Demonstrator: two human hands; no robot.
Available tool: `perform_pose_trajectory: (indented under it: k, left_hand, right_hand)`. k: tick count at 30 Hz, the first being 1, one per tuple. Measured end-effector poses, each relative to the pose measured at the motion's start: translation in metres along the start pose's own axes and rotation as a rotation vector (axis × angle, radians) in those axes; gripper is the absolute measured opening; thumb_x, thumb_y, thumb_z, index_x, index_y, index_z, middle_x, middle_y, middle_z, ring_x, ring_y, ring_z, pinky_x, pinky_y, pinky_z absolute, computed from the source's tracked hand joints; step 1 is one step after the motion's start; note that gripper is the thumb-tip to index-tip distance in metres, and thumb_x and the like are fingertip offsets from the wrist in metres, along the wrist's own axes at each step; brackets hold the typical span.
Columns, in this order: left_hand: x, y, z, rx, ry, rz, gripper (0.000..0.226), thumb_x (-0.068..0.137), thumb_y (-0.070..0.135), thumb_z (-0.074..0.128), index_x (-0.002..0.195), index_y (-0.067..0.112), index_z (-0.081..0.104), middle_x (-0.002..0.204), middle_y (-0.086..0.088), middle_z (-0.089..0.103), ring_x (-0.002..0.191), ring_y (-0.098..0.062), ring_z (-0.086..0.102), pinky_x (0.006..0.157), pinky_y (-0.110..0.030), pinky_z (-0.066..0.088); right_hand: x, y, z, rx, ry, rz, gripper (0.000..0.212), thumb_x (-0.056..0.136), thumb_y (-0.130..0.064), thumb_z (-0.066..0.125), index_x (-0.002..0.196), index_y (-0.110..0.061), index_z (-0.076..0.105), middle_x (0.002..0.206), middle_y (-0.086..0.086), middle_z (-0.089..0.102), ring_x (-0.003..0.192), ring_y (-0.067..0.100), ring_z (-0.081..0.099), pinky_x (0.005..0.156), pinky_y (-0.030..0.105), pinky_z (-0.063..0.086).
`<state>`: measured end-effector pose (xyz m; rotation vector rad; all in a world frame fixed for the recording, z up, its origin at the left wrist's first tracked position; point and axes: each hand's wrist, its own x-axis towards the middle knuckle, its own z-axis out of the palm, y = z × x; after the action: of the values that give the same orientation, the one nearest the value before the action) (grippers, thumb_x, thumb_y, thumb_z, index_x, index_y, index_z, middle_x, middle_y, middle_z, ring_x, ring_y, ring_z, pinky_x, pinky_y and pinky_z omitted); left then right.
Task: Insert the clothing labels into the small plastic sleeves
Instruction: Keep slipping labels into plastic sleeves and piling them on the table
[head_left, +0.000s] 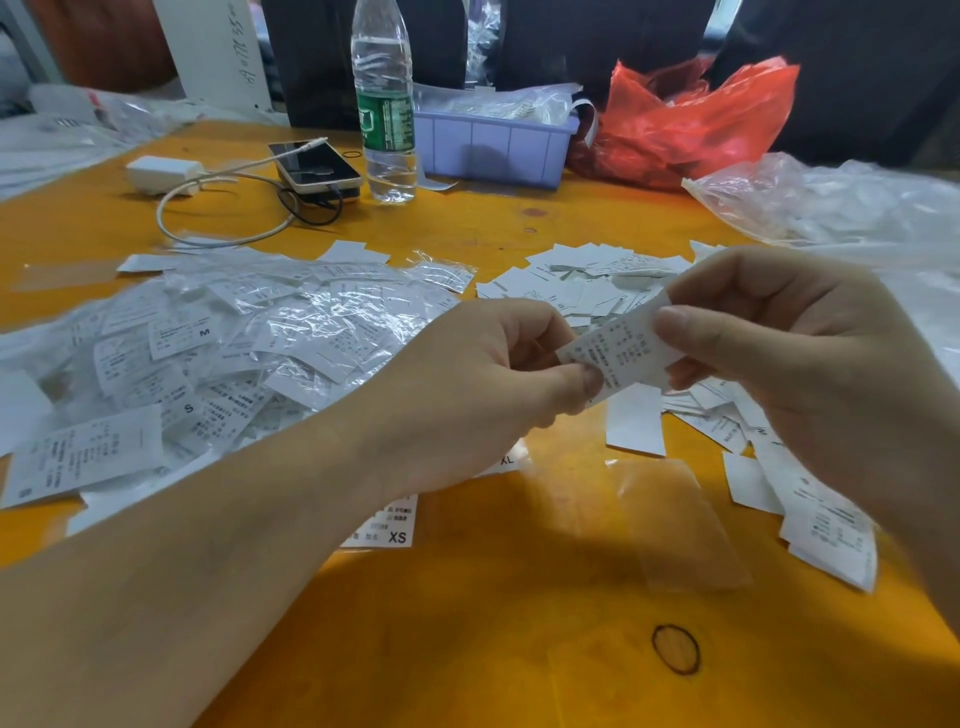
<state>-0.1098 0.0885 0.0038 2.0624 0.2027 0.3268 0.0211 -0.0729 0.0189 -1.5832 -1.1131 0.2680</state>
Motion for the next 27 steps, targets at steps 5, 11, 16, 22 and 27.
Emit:
perform_pose_trajectory:
  k: [5, 11, 16, 22, 27]
  left_hand:
    - [0.000, 0.001, 0.000, 0.011, 0.008, 0.008, 0.016, 0.091, 0.028, 0.067, 0.085, 0.013, 0.068, 0.079, -0.008, 0.070, 0.077, -0.028, 0.065, 0.074, -0.051, 0.055]
    - [0.000, -0.002, -0.001, 0.027, 0.013, 0.016, 0.018, 0.091, 0.031, 0.066, 0.084, 0.015, 0.067, 0.084, -0.010, 0.069, 0.079, -0.029, 0.064, 0.073, -0.050, 0.054]
    - [-0.002, 0.002, -0.002, 0.022, 0.052, -0.002, 0.017, 0.090, 0.031, 0.066, 0.086, 0.014, 0.067, 0.082, -0.001, 0.071, 0.077, -0.019, 0.065, 0.071, -0.042, 0.055]
    - [-0.003, 0.004, 0.000, 0.023, 0.058, 0.028, 0.021, 0.089, 0.027, 0.066, 0.086, 0.007, 0.064, 0.082, -0.018, 0.062, 0.071, -0.027, 0.058, 0.068, -0.044, 0.050]
    - [-0.002, 0.001, 0.001, 0.013, 0.032, 0.038, 0.024, 0.089, 0.029, 0.066, 0.088, 0.005, 0.065, 0.083, -0.019, 0.060, 0.070, -0.026, 0.055, 0.061, -0.032, 0.045]
  right_hand:
    - [-0.001, 0.002, 0.008, -0.059, -0.045, -0.020, 0.013, 0.076, -0.025, 0.071, 0.083, -0.015, 0.071, 0.074, 0.010, 0.069, 0.064, 0.031, 0.059, 0.061, 0.040, 0.051]
    - [-0.002, 0.005, 0.007, -0.080, -0.040, -0.033, 0.012, 0.078, -0.028, 0.069, 0.086, -0.019, 0.071, 0.074, 0.005, 0.070, 0.064, 0.020, 0.060, 0.059, 0.036, 0.052]
    - [-0.002, 0.003, 0.004, -0.118, -0.006, -0.023, 0.009, 0.076, -0.025, 0.067, 0.083, -0.022, 0.072, 0.074, 0.005, 0.069, 0.062, 0.020, 0.061, 0.058, 0.034, 0.053]
    - [-0.005, 0.000, 0.013, -0.173, -0.062, -0.057, 0.005, 0.077, -0.026, 0.068, 0.078, -0.025, 0.072, 0.070, 0.004, 0.067, 0.062, 0.019, 0.060, 0.058, 0.041, 0.051]
    - [-0.005, 0.002, 0.016, -0.184, -0.089, -0.040, 0.005, 0.077, -0.025, 0.068, 0.076, -0.022, 0.072, 0.065, 0.006, 0.064, 0.059, 0.021, 0.057, 0.055, 0.039, 0.046]
